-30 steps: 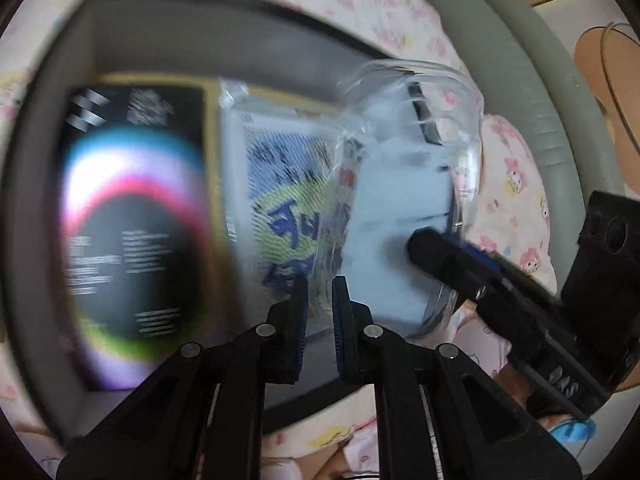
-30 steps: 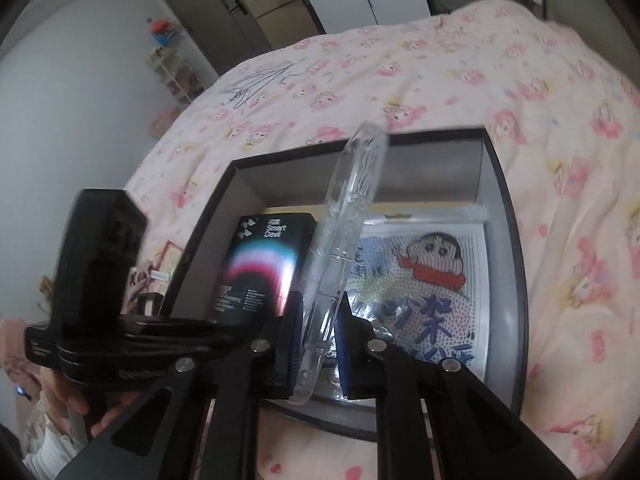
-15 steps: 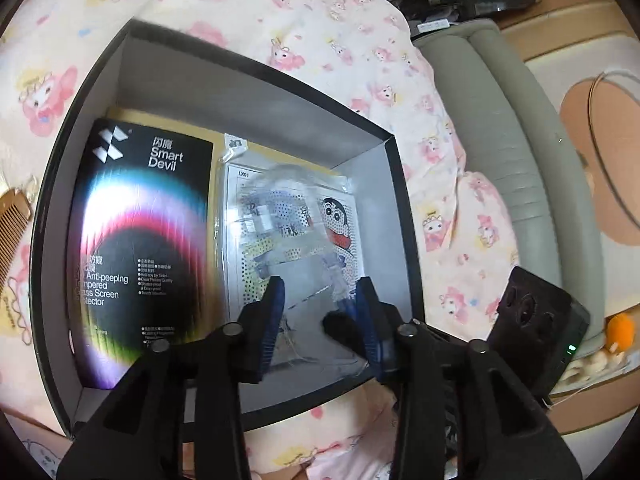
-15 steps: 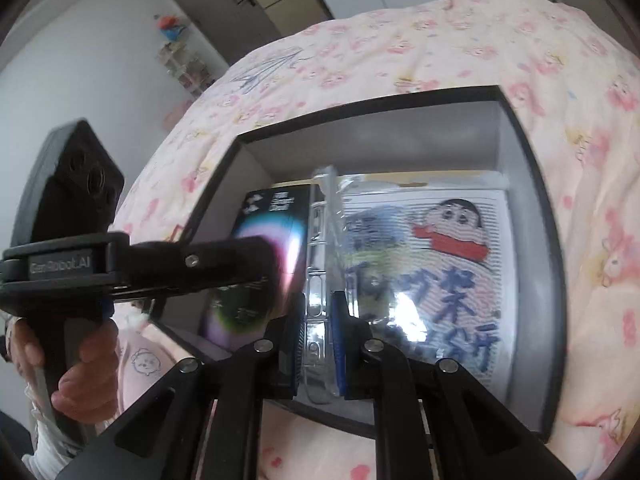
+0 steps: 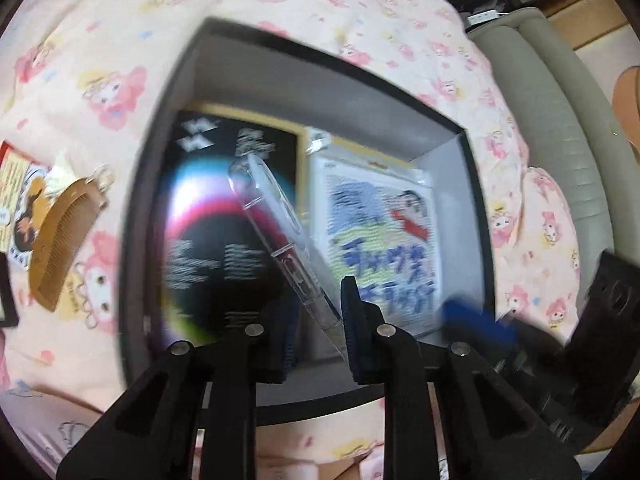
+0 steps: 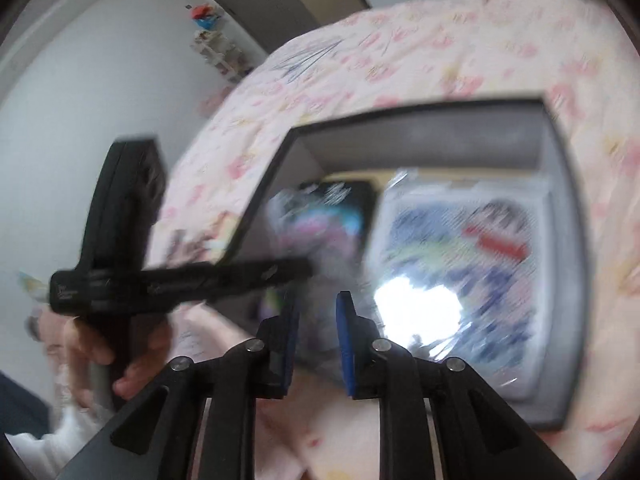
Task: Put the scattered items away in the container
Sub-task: 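Lower the phone case into the black box onto the bead-art pack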
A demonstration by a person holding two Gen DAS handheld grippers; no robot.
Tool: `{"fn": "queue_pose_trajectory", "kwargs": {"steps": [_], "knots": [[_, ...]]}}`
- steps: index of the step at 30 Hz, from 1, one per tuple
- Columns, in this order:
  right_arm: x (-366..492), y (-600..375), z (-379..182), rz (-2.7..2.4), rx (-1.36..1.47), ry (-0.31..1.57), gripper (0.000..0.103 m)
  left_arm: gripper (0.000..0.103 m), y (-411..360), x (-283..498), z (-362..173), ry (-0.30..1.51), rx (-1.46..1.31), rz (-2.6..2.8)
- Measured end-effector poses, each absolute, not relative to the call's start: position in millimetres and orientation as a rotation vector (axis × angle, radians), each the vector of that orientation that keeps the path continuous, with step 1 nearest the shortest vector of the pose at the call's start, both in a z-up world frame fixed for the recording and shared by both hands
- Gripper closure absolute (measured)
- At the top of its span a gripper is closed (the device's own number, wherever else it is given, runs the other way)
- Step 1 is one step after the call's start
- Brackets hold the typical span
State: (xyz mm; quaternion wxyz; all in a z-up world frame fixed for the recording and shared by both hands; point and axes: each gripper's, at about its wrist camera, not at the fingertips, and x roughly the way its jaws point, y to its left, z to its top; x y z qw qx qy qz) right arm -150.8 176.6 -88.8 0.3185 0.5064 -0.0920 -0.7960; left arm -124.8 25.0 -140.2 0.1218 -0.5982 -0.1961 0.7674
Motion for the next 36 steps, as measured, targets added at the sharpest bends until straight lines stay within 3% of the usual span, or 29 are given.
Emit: {"fn": "queue_pose_trajectory", "kwargs": {"steps": [7, 10, 14, 16, 21, 23, 25, 30, 36], "knots": [[-196, 155, -116, -2.097, 1.49, -0.132, 0.086, 0.067, 31, -138, -152, -0.293, -1.887, 2.185], [-201, 155, -143, -2.024, 1.561, -0.217, 0.086, 0.066, 32, -133, -146, -0.276, -1.863, 2.242], [-197, 153, -161, -2.024, 1.63, -0.152, 0.084, 0.063, 46, -130, -151, -0.19, -1.881, 2.268], [-196, 152, -165, -1.986, 1.64, -0.169, 0.078, 0.067, 51, -136, -161, -0.209, -1.909, 2.238], [-190, 175, -159, -1.92, 1.687, -0.267, 0.078, 0.065, 59, -145, -165, -0.361, -1.82, 2.168], [-181, 187, -145, -2.044, 1.647, -0.158, 0.078, 0.065, 66, -145, -162, -0.376, -1.773, 2.152], [-177, 199, -134, -2.166, 1.599, -0.087, 0.078, 0.073, 69, -144, -161, -0.327, -1.762, 2.209], [-188, 212, -137, -2.105, 1.605, -0.292, 0.078, 0.078, 76, -148, -173, -0.355, -1.788, 2.184], [-188, 222, -122, -2.222, 1.548, -0.307, 0.078, 0.078, 101, -154, -179, -0.438, -1.737, 2.041]]}}
